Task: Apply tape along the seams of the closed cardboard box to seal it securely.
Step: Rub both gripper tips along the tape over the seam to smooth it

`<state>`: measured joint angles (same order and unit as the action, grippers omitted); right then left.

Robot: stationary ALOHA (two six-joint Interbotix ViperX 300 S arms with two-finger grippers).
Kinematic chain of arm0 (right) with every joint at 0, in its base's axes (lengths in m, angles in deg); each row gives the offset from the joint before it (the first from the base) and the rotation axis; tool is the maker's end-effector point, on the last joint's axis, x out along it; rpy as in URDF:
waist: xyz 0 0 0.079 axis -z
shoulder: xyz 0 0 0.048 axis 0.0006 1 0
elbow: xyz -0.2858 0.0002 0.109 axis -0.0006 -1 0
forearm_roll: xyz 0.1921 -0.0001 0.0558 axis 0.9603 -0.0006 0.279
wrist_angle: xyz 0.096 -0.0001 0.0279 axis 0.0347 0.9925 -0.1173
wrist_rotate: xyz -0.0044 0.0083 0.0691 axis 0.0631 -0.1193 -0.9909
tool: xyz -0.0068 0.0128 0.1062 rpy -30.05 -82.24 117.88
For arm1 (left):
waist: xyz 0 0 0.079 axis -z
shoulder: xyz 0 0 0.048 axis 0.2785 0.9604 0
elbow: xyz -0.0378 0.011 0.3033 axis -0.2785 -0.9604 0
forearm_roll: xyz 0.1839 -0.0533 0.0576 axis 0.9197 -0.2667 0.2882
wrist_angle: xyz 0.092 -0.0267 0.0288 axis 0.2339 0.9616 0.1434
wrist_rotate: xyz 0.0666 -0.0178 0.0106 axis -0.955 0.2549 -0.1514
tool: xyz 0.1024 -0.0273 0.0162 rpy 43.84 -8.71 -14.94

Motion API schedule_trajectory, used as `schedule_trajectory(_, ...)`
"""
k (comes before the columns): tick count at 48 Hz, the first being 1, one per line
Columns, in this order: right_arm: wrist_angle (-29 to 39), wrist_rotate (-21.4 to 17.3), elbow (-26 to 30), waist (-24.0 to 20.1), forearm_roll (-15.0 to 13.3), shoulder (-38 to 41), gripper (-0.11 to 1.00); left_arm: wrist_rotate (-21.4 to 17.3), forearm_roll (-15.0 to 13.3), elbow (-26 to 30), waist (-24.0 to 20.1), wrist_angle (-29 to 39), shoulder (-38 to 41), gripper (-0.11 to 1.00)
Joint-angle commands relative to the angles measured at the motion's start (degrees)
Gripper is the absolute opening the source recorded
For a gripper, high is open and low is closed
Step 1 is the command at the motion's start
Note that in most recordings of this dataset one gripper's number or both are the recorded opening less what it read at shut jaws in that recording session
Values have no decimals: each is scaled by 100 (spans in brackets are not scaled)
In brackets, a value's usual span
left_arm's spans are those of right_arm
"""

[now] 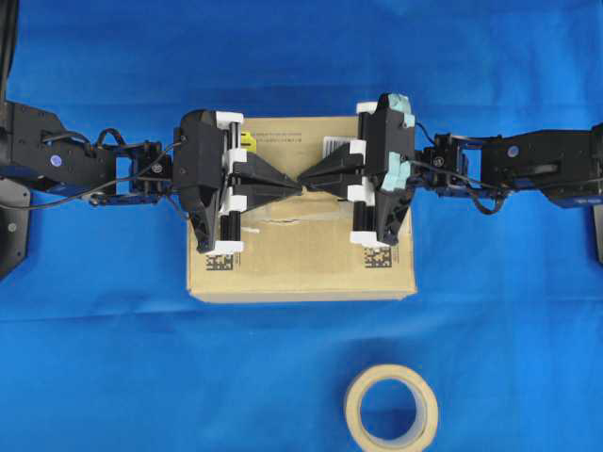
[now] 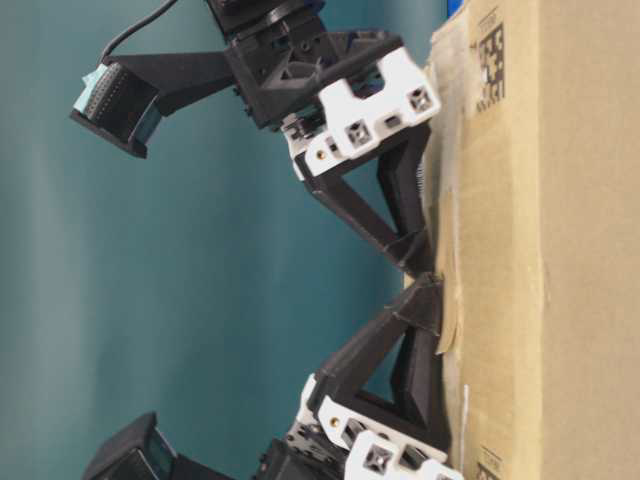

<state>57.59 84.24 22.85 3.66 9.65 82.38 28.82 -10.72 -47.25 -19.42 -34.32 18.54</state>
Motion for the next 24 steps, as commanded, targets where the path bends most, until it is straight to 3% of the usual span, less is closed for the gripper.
schedule_trajectory(1,79,-18,9,-114,35,-79,0,123,-26,-35,-26,0,-26,0)
schedule_trajectory(9,220,-35,-176,-167,211,-132,0,387,-18,-264,-35,105,-70,0)
schedule_trajectory(24,9,-44,-879,-176,431,-624,0,439,-26,-659,-35,316,-299,0)
